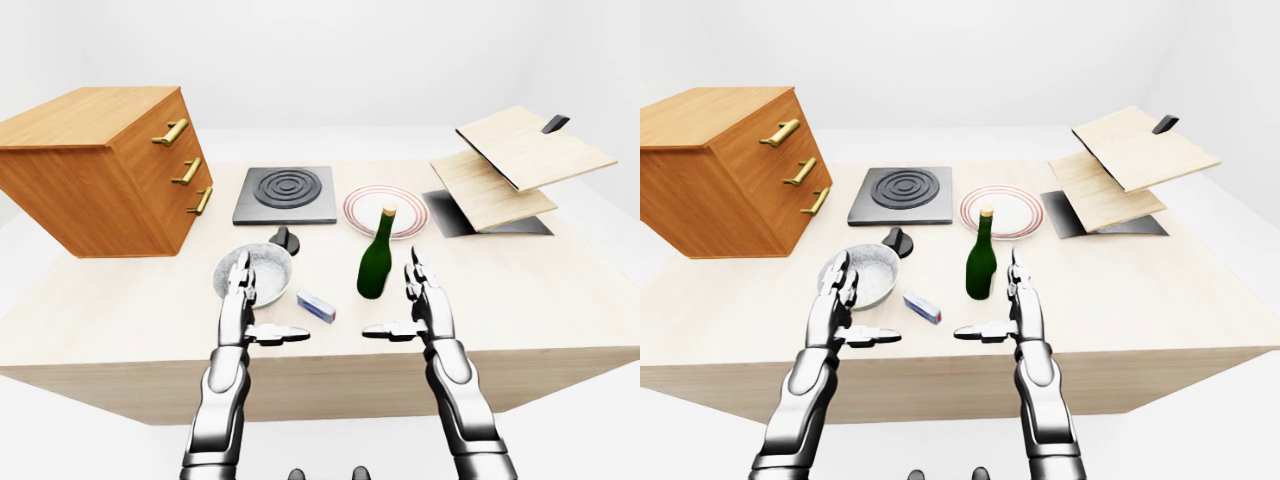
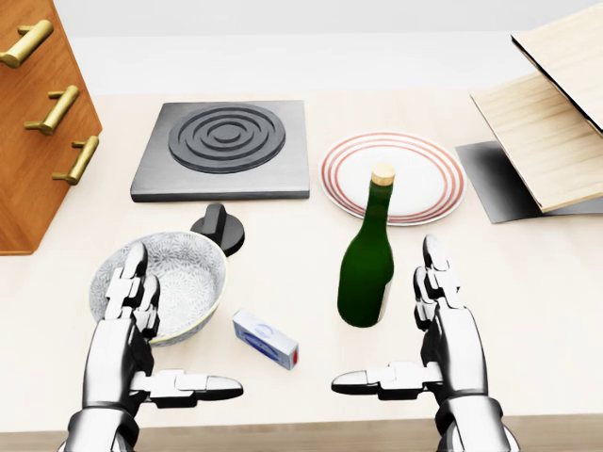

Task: Put the bowl on the top of the cabinet.

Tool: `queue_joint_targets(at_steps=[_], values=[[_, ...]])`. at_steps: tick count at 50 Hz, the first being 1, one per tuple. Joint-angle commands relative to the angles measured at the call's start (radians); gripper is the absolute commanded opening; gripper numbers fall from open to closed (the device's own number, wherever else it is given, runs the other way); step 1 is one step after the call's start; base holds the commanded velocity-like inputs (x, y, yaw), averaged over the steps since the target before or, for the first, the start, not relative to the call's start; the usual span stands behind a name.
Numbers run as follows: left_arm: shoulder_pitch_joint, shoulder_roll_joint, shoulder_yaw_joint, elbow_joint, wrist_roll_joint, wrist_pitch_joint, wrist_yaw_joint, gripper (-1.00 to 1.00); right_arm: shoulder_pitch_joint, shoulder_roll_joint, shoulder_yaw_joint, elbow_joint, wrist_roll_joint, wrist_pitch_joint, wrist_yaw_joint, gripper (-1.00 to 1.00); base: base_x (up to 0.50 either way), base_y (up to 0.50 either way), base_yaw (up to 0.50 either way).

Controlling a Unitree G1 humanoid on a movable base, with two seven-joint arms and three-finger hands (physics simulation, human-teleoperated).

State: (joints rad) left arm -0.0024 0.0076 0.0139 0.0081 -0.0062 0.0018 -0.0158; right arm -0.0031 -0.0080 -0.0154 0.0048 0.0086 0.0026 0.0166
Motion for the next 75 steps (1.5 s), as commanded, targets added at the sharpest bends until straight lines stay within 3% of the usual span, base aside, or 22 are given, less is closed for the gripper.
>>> queue_joint_targets(at_steps=[1, 10, 12, 15, 21, 24, 25, 37, 75], values=[[-0.002, 0.012, 0.020, 0.006, -0.008, 0.011, -0.026, 1.00, -0.006, -0.013, -0.023, 0.005, 0.013, 0.009, 0.027, 1.00, 0.00, 0.00, 0.00], [0.004, 0.011, 0.020, -0.006, -0.004, 0.000, -0.027, 1.00, 0.001, -0.012, -0.022, -0.012, 0.006, 0.003, 0.026, 1.00, 0.00, 0.00, 0.00], [0.014, 0.011, 0.020, -0.033, 0.001, -0.031, -0.022, 1.00, 0.014, -0.012, -0.018, -0.051, -0.007, -0.018, 0.020, 1.00, 0.00, 0.00, 0.00], [0.052, 0.005, 0.026, -0.154, 0.004, -0.089, -0.007, 1.00, 0.046, -0.009, -0.014, -0.162, -0.033, -0.090, 0.007, 1.00, 0.00, 0.00, 0.00], [0.104, -0.008, 0.069, -0.361, 0.017, -0.089, 0.069, 1.00, 0.089, -0.004, -0.020, -0.319, -0.076, -0.090, -0.016, 1.00, 0.00, 0.00, 0.00], [0.114, -0.011, 0.078, -0.392, 0.014, -0.089, 0.083, 1.00, 0.100, -0.001, -0.026, -0.280, -0.092, -0.090, -0.031, 1.00, 0.00, 0.00, 0.00], [0.121, -0.011, 0.080, -0.404, 0.015, -0.089, 0.085, 1.00, 0.105, 0.000, -0.025, -0.357, -0.099, -0.090, -0.030, 1.00, 0.00, 0.00, 0.00], [0.107, -0.009, 0.088, -0.392, 0.025, -0.089, 0.104, 1.00, 0.093, -0.001, -0.034, -0.380, -0.114, -0.090, -0.040, 1.00, 0.00, 0.02, 0.00], [0.101, -0.005, 0.077, -0.363, 0.025, -0.089, 0.091, 1.00, 0.094, -0.001, -0.031, -0.374, -0.115, -0.090, -0.034, 1.00, 0.00, 0.50, 0.00]])
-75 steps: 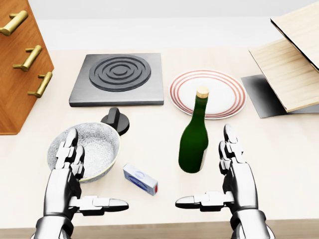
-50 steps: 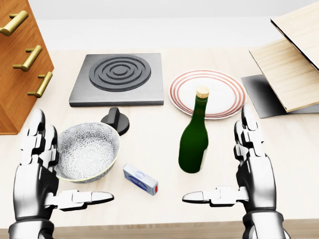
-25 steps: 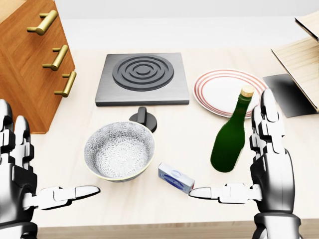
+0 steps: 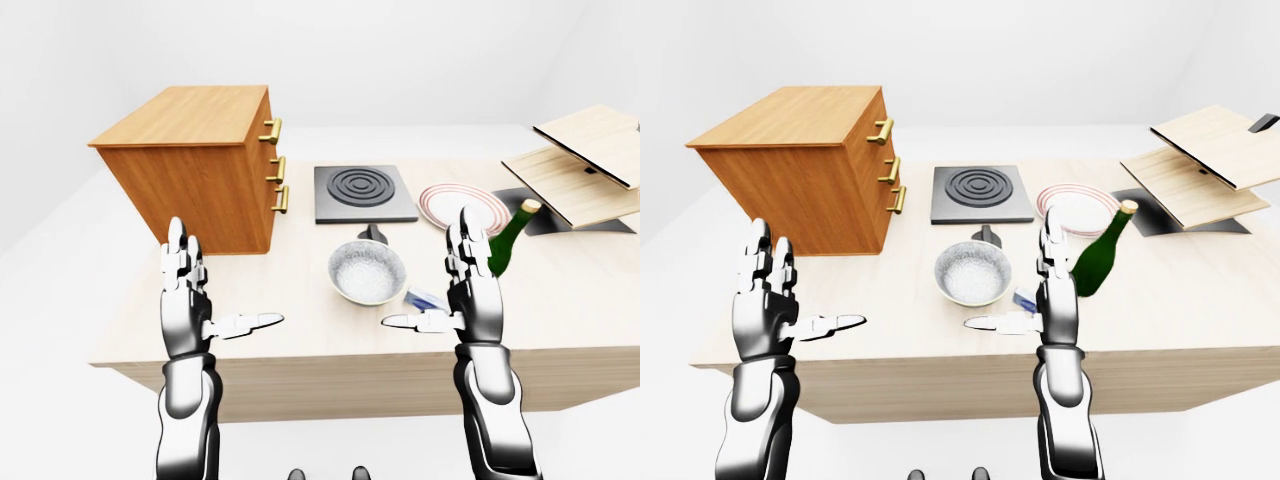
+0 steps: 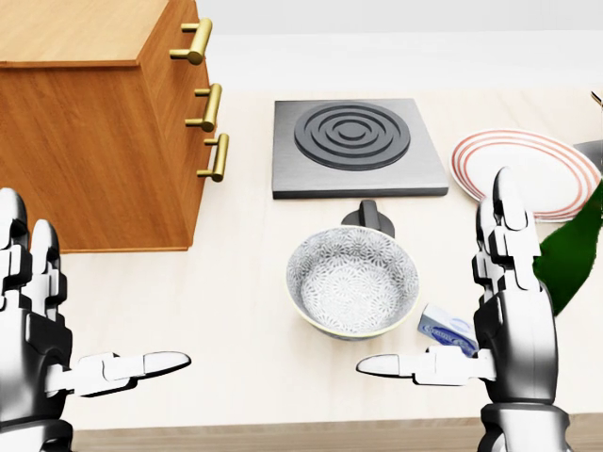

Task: Put the bowl on the top of the cabinet.

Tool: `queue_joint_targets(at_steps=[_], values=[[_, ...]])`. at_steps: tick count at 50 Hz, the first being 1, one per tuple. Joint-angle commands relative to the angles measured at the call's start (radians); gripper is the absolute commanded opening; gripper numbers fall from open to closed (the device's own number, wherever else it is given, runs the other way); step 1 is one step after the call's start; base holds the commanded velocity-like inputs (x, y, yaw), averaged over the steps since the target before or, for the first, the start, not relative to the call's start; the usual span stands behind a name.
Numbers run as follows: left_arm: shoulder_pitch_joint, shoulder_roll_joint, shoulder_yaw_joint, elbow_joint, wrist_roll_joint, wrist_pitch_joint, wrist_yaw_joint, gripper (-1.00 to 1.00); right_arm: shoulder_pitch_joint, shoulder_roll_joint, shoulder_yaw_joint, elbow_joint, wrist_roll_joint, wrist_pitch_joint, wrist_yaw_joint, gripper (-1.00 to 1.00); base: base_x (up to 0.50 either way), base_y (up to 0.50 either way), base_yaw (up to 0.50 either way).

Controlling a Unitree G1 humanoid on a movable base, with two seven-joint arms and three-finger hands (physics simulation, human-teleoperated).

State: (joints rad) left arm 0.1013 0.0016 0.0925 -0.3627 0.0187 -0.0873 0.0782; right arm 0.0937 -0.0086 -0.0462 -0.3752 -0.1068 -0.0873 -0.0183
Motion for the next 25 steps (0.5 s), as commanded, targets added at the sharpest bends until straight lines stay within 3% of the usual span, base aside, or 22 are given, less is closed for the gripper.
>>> queue_joint_targets(at_steps=[1, 25], values=[[-0.004, 0.001, -0.001, 0.010, -0.001, 0.000, -0.004, 1.00, -0.002, -0.001, 0.000, 0.007, 0.000, 0.000, 0.001, 1.00, 0.00, 0.50, 0.00], [-0.002, 0.001, -0.006, 0.011, -0.001, 0.000, -0.009, 1.00, 0.000, 0.000, 0.005, 0.010, 0.001, 0.000, 0.007, 1.00, 0.00, 0.50, 0.00]])
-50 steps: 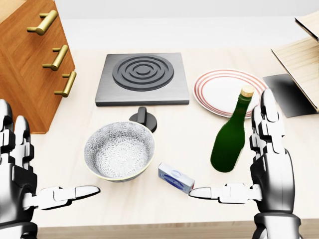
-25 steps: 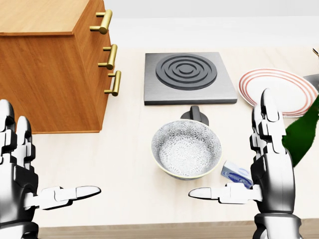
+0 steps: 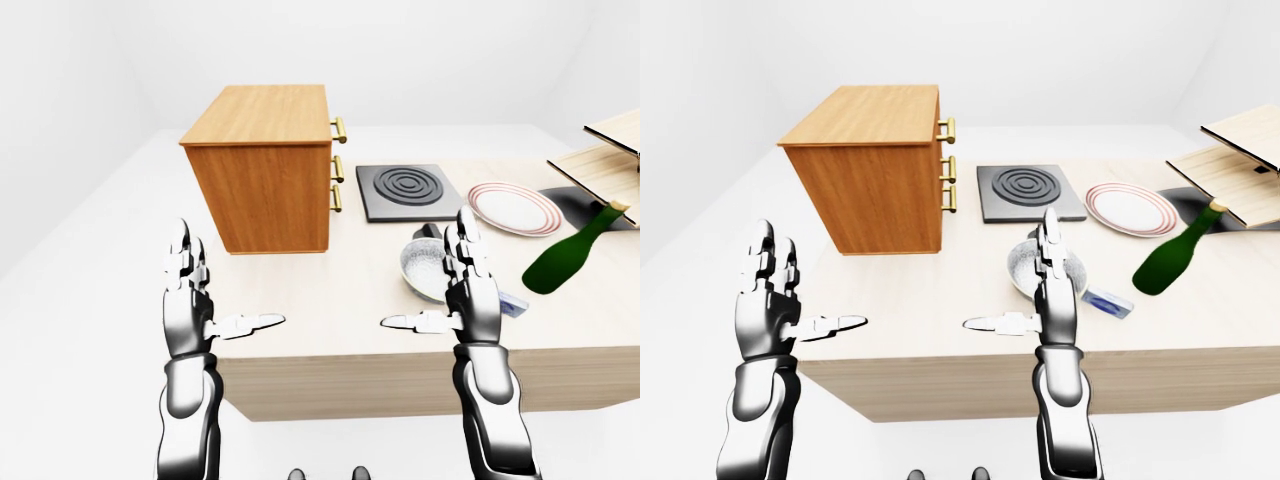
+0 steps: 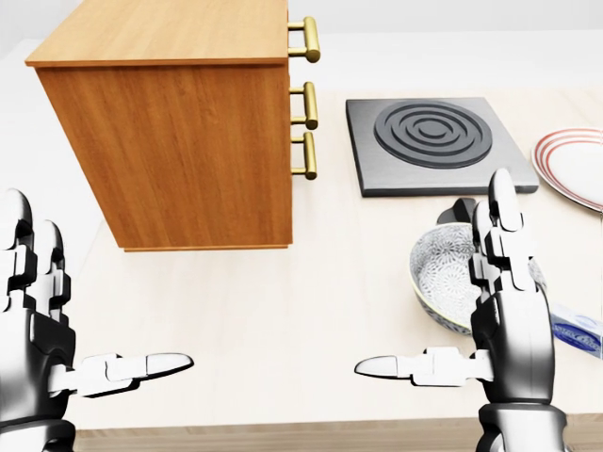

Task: Put the bowl on the top of the cabinet.

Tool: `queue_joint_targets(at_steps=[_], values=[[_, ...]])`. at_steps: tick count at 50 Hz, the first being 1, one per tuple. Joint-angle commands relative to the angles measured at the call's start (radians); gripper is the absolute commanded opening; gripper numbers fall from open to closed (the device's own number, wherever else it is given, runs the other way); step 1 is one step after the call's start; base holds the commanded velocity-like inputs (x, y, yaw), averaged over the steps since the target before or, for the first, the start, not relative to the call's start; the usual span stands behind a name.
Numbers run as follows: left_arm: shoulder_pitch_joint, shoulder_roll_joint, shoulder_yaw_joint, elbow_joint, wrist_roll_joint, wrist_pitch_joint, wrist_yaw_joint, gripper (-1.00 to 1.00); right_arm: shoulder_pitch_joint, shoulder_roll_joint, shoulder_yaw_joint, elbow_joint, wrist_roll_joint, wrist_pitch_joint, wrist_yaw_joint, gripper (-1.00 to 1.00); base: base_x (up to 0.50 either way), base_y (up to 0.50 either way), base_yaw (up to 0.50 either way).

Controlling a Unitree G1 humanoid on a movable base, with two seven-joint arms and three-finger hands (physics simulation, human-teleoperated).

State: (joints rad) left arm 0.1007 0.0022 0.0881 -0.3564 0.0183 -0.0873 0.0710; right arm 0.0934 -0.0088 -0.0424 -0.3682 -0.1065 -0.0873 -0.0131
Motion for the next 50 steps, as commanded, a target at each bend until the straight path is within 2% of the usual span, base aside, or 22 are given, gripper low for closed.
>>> queue_joint_targets(at_steps=[1, 22, 40, 50], values=[[-0.001, 0.000, -0.001, 0.006, 0.000, 0.000, -0.003, 1.00, 0.001, 0.000, 0.001, 0.004, 0.001, 0.000, 0.002, 1.00, 0.00, 0.50, 0.00], [-0.009, 0.001, 0.001, 0.016, -0.001, 0.000, 0.002, 1.00, -0.008, -0.001, -0.004, 0.026, 0.011, 0.000, 0.001, 1.00, 0.00, 0.49, 0.00], [-0.009, 0.002, -0.002, 0.019, -0.002, 0.000, -0.001, 1.00, -0.007, -0.001, -0.002, 0.022, 0.014, 0.000, 0.002, 1.00, 0.00, 0.03, 0.00], [-0.007, 0.002, -0.005, 0.019, -0.001, 0.000, -0.006, 1.00, -0.009, -0.002, -0.003, 0.033, 0.019, 0.000, 0.004, 1.00, 0.22, 0.00, 0.00]])
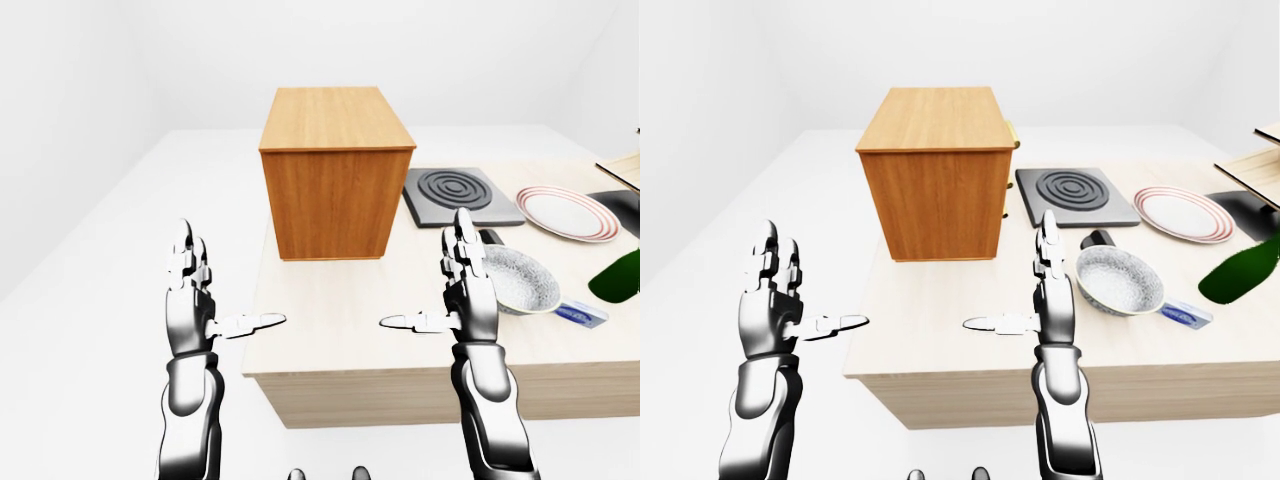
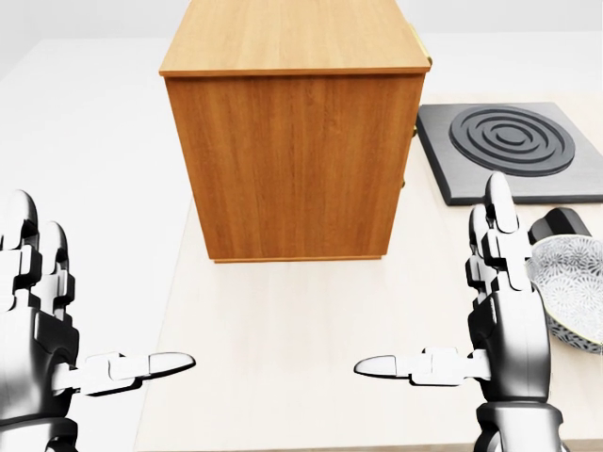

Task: Put the bowl on the top of the cabinet.

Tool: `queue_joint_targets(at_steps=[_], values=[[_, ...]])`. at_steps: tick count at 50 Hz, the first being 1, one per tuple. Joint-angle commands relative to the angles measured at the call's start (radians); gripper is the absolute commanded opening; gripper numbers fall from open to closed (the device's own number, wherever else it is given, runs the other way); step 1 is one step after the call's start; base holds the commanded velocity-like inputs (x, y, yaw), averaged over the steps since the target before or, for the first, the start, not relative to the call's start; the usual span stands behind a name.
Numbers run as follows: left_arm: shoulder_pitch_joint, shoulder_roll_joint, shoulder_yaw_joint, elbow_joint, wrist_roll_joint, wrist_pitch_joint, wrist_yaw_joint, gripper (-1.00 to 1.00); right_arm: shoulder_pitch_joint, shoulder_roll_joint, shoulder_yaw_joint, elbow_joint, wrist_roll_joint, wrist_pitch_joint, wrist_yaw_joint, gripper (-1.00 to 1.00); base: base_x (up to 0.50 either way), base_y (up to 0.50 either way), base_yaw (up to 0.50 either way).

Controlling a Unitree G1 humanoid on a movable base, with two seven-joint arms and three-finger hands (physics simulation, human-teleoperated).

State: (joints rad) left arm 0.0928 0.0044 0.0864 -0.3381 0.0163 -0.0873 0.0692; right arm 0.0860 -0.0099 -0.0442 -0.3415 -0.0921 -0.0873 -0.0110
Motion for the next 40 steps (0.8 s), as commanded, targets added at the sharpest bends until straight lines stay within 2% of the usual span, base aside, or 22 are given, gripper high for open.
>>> queue_joint_targets(at_steps=[1, 32, 40], values=[[0.001, 0.000, -0.003, 0.003, 0.001, 0.000, -0.004, 1.00, -0.002, -0.001, -0.001, 0.007, 0.006, 0.000, 0.001, 1.00, 0.32, 0.00, 0.00], [0.001, 0.000, -0.011, 0.005, 0.003, 0.000, -0.015, 1.00, 0.001, 0.000, 0.003, 0.006, 0.009, 0.000, 0.007, 1.00, 0.34, -0.01, 0.00], [0.003, 0.000, -0.013, -0.001, 0.001, 0.000, -0.018, 1.00, 0.002, 0.001, 0.006, 0.002, 0.012, 0.000, 0.011, 1.00, 0.08, 0.00, 0.00]])
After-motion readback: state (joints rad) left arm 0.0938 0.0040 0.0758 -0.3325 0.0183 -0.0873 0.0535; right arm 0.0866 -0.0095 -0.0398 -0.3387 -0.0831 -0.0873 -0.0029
